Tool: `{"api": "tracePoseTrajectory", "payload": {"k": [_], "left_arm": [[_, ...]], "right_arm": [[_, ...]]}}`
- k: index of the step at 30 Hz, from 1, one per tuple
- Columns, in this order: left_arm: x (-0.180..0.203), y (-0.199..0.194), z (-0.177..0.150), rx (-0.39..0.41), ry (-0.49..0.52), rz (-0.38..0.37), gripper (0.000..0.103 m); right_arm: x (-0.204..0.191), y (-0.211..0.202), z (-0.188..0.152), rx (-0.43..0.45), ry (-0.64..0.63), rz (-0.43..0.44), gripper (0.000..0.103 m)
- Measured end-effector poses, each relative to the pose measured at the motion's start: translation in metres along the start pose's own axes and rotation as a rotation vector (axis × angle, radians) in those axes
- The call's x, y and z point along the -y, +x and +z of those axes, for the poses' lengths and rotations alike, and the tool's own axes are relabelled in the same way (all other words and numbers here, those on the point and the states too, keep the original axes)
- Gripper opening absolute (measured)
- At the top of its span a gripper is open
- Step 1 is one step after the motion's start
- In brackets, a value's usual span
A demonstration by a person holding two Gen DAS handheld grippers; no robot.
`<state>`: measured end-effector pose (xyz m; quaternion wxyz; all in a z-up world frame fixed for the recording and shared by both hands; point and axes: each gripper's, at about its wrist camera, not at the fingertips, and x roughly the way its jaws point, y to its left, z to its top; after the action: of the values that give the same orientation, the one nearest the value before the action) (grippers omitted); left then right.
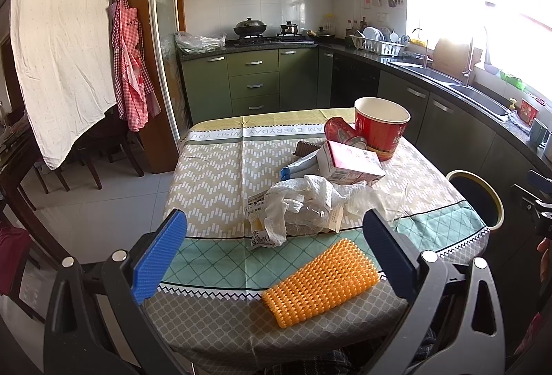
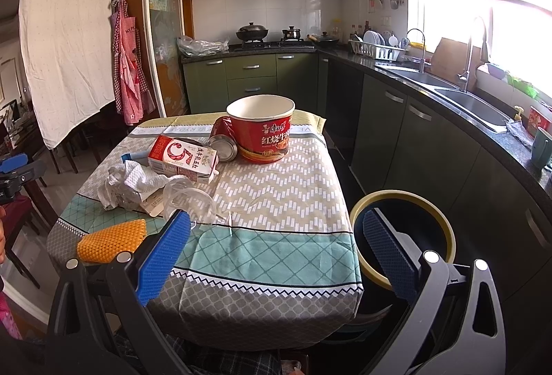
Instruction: Collect trash
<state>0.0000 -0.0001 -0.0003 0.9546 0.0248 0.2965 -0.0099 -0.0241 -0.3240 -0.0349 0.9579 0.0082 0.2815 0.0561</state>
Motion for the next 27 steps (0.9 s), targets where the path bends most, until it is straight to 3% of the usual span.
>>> {"api": "tracePoseTrajectory", "payload": {"k": [27], "left_arm": [[0.0022,0.0055,-0.0074,-0.012,0.002,-0.004,0.097]], "right_arm": [[0.0009,0.0075,-0.0034,-0.010,0.003,-0.005,0.099]]}}
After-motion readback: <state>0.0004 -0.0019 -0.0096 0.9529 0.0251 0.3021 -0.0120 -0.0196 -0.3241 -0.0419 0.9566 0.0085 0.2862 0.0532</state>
